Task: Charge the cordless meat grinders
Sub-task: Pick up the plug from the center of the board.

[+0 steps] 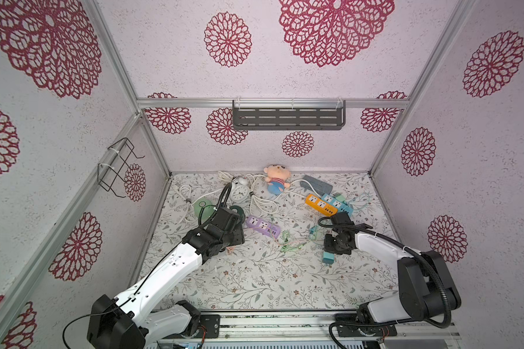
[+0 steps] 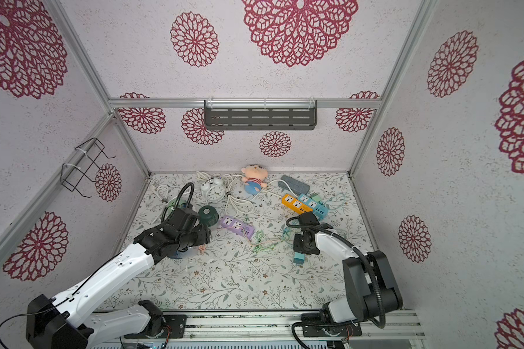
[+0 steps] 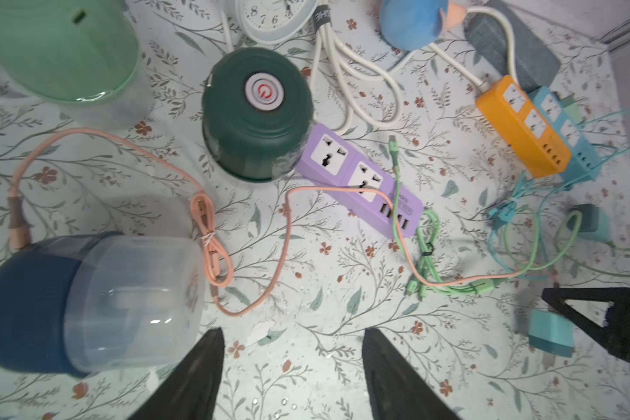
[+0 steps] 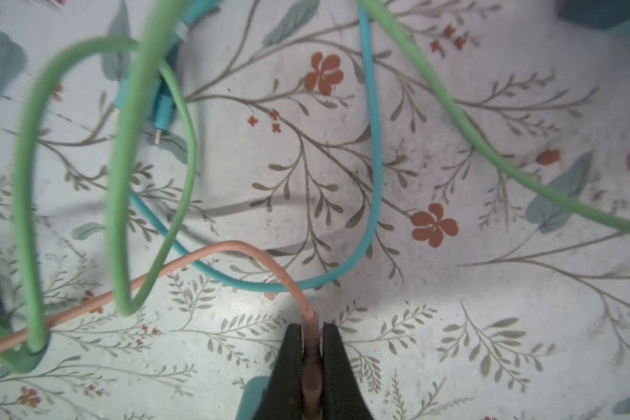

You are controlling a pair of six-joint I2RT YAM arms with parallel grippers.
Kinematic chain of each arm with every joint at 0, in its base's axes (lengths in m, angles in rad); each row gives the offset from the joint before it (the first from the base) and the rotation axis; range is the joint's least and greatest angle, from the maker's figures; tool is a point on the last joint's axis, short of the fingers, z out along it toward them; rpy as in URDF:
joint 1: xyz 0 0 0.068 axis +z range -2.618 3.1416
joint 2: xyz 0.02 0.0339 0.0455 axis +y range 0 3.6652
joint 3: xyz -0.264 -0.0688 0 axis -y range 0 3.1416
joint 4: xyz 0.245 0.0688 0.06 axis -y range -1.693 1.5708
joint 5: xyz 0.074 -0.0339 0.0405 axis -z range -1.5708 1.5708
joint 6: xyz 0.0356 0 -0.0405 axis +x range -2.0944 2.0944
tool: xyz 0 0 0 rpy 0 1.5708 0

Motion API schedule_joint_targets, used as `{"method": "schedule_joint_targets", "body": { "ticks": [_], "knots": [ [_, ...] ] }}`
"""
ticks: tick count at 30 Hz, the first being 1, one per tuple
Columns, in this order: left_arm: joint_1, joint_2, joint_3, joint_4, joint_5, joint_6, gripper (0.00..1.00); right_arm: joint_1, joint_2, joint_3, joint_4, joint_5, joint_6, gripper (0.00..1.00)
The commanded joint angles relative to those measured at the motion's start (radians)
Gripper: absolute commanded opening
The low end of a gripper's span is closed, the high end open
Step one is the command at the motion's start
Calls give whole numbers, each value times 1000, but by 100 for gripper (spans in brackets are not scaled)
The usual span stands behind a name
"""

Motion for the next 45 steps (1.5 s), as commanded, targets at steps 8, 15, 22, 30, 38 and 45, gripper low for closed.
{"method": "schedule_joint_targets", "body": {
  "ticks": [8, 15, 22, 30, 38, 45],
  "knots": [
    [-294, 317, 97, 514, 259, -22, 78, 7, -146, 87, 15, -182, 108, 0],
    [-341, 454, 154, 670, 336, -19, 81, 20, -190, 100, 105, -279, 251, 0],
    [-349, 512, 200, 700, 383, 2, 82, 46, -203, 113, 146, -286, 322, 0],
    [-377, 583, 291, 545, 297, 52, 77, 61, -222, 98, 182, -298, 371, 0],
    [-375, 570, 258, 593, 289, 29, 60, 63, -241, 93, 197, -314, 395, 0],
    [-357, 568, 242, 656, 315, 5, 33, 66, -267, 84, 188, -323, 392, 0]
  ]
}}
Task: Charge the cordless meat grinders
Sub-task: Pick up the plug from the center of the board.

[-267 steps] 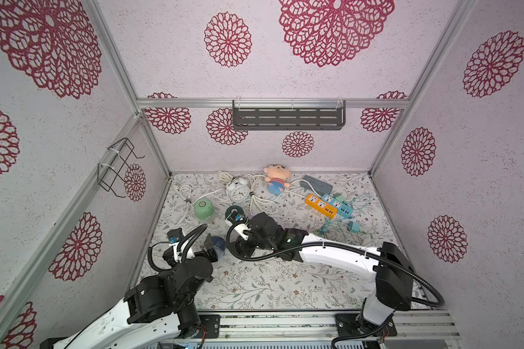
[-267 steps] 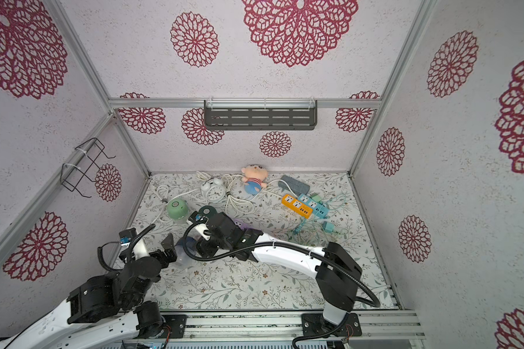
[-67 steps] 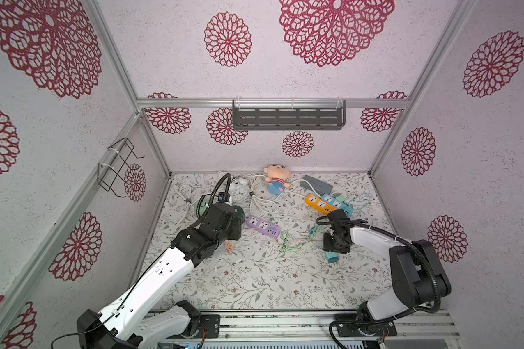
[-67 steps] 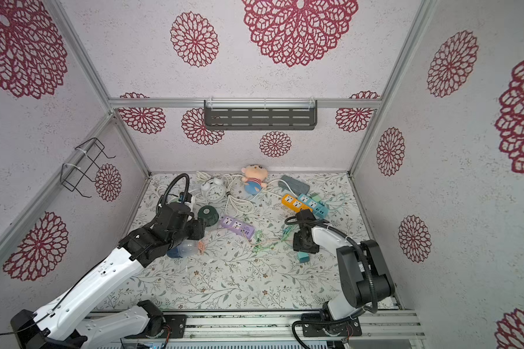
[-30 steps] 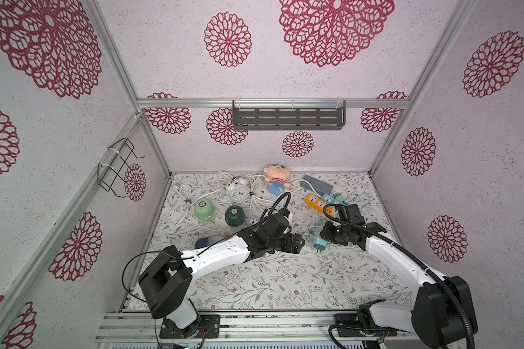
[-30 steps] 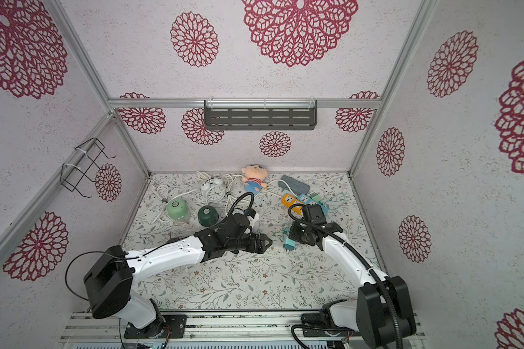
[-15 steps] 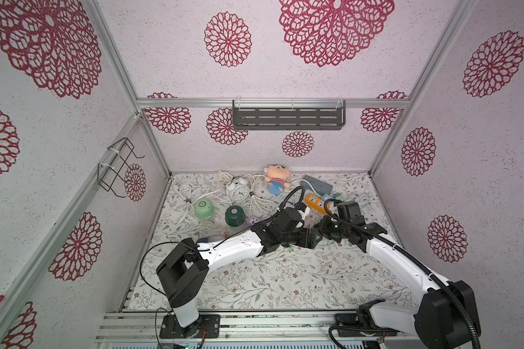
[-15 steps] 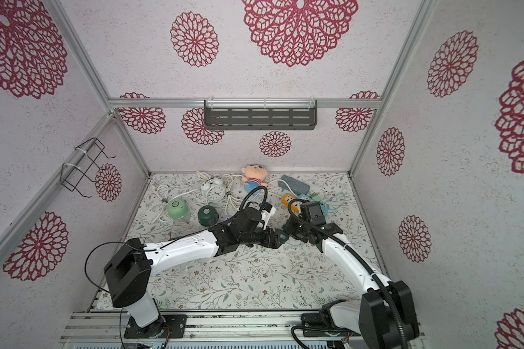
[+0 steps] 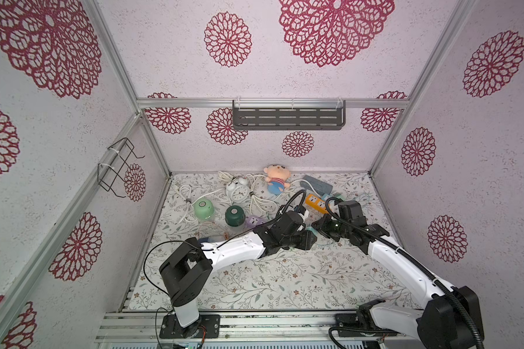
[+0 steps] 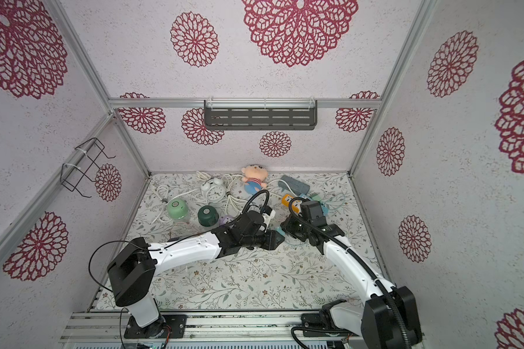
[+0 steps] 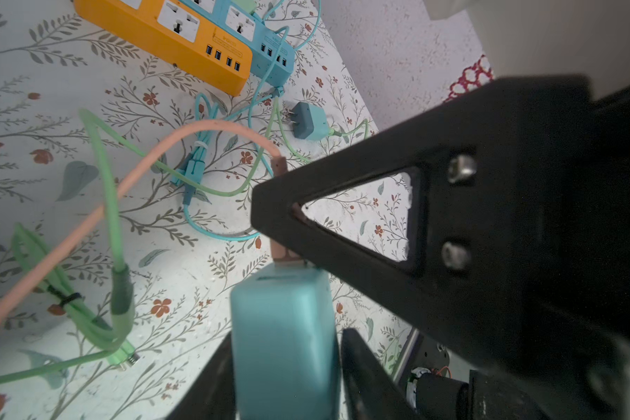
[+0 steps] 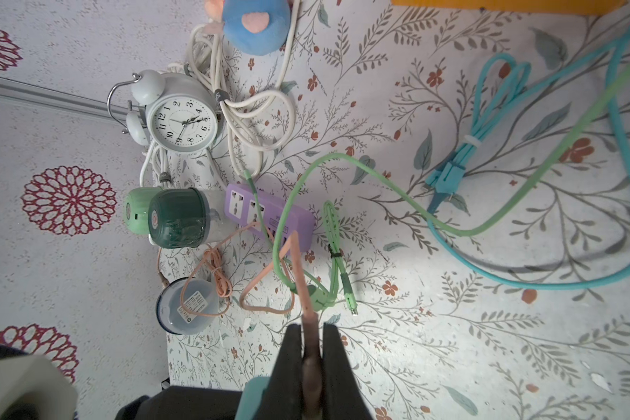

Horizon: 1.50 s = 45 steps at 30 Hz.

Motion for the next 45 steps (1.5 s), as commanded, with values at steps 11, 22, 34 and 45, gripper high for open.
{"method": "schedule_joint_targets", "body": {
  "ticks": [11, 22, 34, 45],
  "knots": [
    [156, -248, -29, -444, 366, 256, 8, -32, -218, 121, -42, -60, -402, 73],
    [221, -462, -78, -638, 608, 373, 9, 29, -56, 116, 282, -660, -407, 71],
    [344, -479, -69, -594, 717, 408, 6, 197, 35, 115, 250, -726, -451, 64],
    [396, -434, -56, -593, 782, 448, 4, 231, 115, 150, 259, -787, -458, 40]
  ]
}}
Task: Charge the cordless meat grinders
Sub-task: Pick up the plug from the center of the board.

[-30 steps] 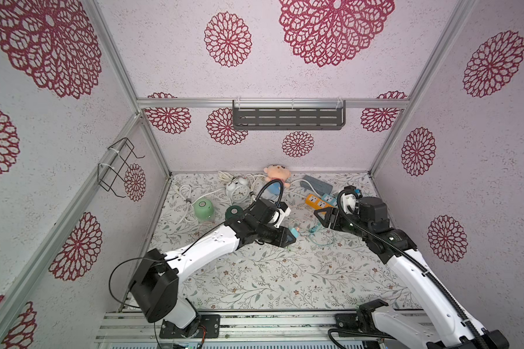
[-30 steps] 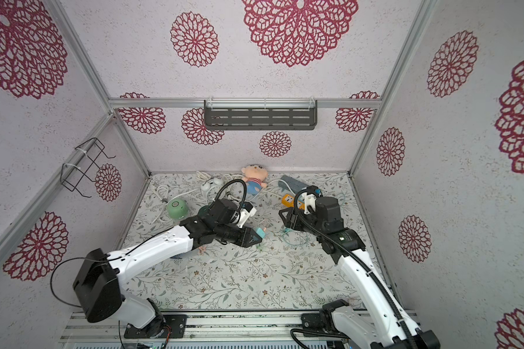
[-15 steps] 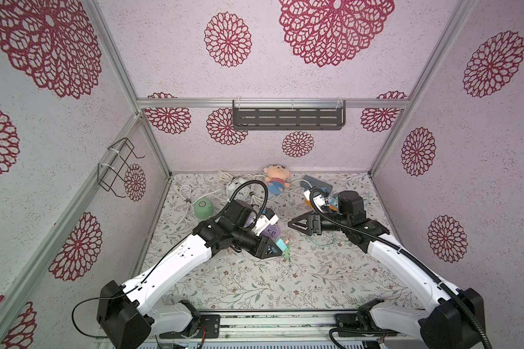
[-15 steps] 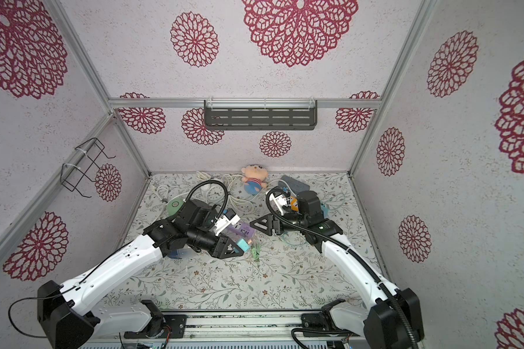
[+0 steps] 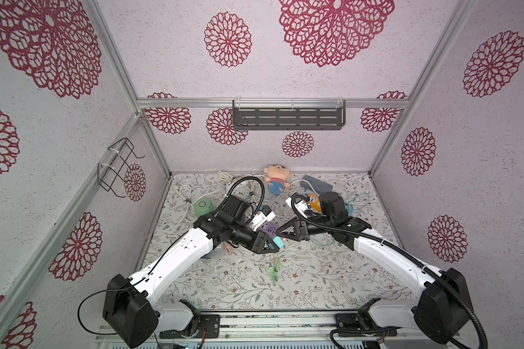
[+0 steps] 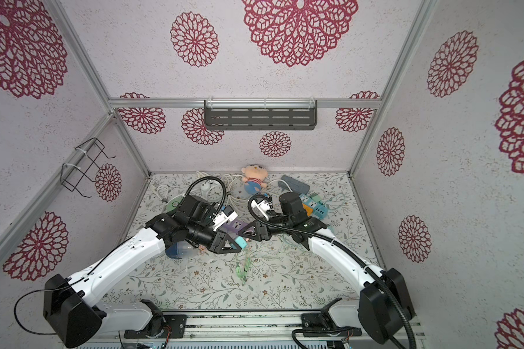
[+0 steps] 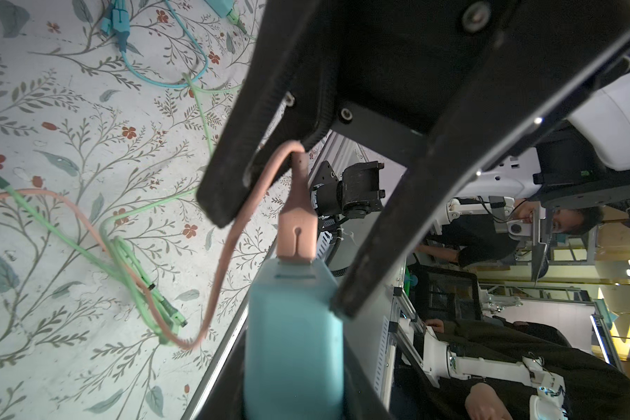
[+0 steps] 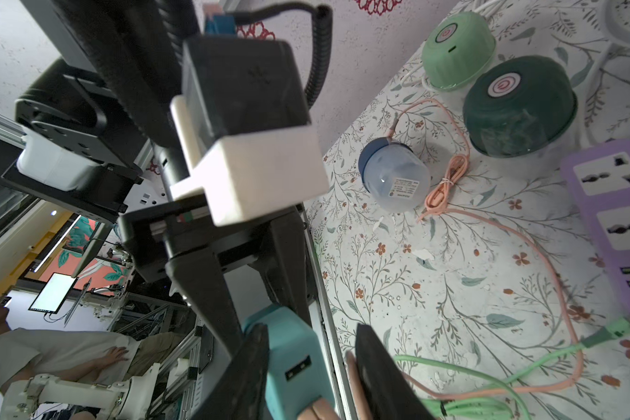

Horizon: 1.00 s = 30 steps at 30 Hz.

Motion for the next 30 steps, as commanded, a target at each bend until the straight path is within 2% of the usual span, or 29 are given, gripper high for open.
{"method": "schedule_joint_targets", "body": {
  "ticks": [1, 12, 24, 30],
  "knots": [
    [29, 3, 21, 75, 53, 44, 3, 20, -10, 13, 20, -85, 0, 41],
    [78, 22, 44, 79, 104, 77, 2, 32, 14, 9, 28, -134, 13, 47],
    [121, 49, 55, 98, 134, 85, 1, 45, 39, 10, 102, -179, 66, 32],
    [137, 61, 60, 125, 159, 79, 1, 48, 57, 2, 162, -188, 112, 49]
  ]
}}
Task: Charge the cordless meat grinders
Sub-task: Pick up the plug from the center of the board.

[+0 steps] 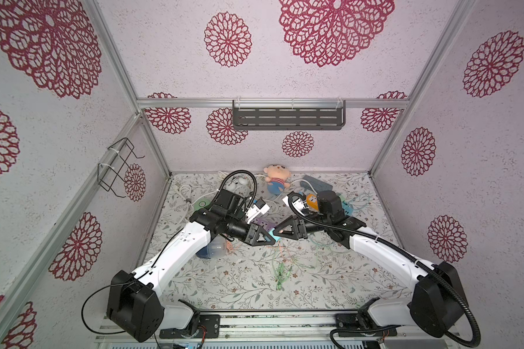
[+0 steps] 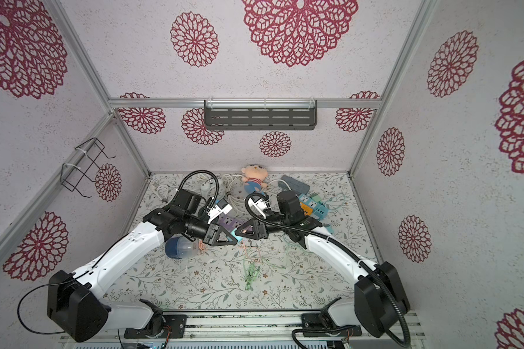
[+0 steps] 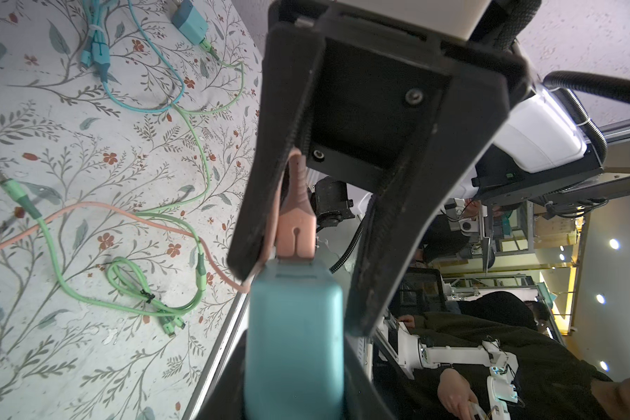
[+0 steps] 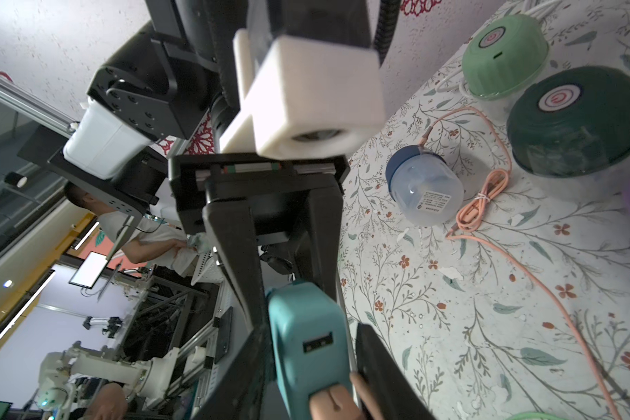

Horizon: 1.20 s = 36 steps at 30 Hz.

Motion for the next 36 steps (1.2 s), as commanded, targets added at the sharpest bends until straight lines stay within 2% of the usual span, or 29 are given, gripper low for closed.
{"method": "schedule_joint_targets", "body": {
  "ticks": [1, 11, 16, 19, 20, 21, 23, 24, 26, 29, 31, 33, 34, 36],
  "knots": [
    [27, 18, 45, 112, -1, 18, 1, 34, 10, 4, 28, -97, 38, 50],
    [57, 11, 49, 113, 18, 22, 1, 34, 21, 0, 60, -108, 56, 43],
    [69, 9, 44, 111, 20, 22, 1, 33, 6, -8, 142, -135, 116, 35],
    [72, 16, 44, 114, 19, 19, 2, 33, 0, -11, 198, -144, 160, 25],
    [75, 18, 44, 118, 18, 15, 4, 33, 1, -8, 205, -146, 165, 22],
    [76, 21, 44, 123, 12, 10, 12, 33, 1, -6, 207, -144, 168, 18],
    [80, 21, 43, 134, -5, -5, 32, 33, 4, 5, 195, -139, 160, 12],
    [83, 19, 41, 142, -18, -14, 46, 33, 6, 14, 172, -132, 145, 9],
    [96, 4, 32, 162, -51, -37, 58, 26, 16, 47, 65, -100, 65, 0],
    [151, -38, 7, 180, -154, -95, 77, -10, 40, 84, -77, -13, -21, 0],
    [206, -76, -19, 192, -249, -148, 79, -46, 64, 100, -137, 58, -54, 0],
    [242, -110, -33, 166, -410, -182, 80, -59, 104, 158, -298, 242, -164, 0],
    [245, -124, -34, 139, -487, -192, 79, -50, 135, 201, -388, 377, -235, 0],
    [241, -143, -42, 111, -542, -210, 79, -21, 212, 264, -488, 578, -325, 0]
  ]
}}
